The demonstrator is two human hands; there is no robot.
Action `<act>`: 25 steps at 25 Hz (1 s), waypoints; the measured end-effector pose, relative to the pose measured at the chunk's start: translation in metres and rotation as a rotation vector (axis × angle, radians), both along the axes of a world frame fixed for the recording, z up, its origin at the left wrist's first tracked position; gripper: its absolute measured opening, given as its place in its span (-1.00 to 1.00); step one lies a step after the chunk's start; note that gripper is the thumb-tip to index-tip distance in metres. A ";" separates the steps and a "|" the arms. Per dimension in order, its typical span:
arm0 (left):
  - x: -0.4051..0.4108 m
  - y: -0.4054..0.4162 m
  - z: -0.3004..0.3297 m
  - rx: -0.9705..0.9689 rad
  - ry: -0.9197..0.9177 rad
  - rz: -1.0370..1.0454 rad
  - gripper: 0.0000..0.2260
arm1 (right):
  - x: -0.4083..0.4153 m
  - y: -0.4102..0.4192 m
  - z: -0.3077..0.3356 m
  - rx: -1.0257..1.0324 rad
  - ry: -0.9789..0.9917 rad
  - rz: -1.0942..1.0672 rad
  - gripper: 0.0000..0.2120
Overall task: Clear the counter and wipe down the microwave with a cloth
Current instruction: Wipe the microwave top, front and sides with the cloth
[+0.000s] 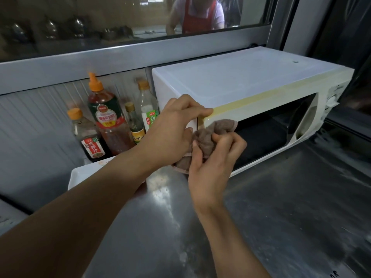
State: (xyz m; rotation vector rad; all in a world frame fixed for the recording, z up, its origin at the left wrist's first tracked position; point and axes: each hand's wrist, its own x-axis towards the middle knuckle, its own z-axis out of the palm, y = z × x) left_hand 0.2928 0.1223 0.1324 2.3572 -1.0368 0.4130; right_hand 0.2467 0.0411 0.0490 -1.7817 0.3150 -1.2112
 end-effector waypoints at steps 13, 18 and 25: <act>-0.002 -0.003 -0.008 -0.054 -0.017 0.035 -0.52 | -0.003 0.011 -0.129 0.221 0.429 -0.017 -0.71; -0.007 -0.004 0.002 -0.025 0.019 0.038 -0.51 | -0.011 0.008 -0.066 -0.077 0.267 -0.101 -0.85; -0.010 -0.013 0.012 0.002 0.012 0.083 -0.69 | -0.004 0.003 -0.008 -0.117 0.047 -0.104 -0.75</act>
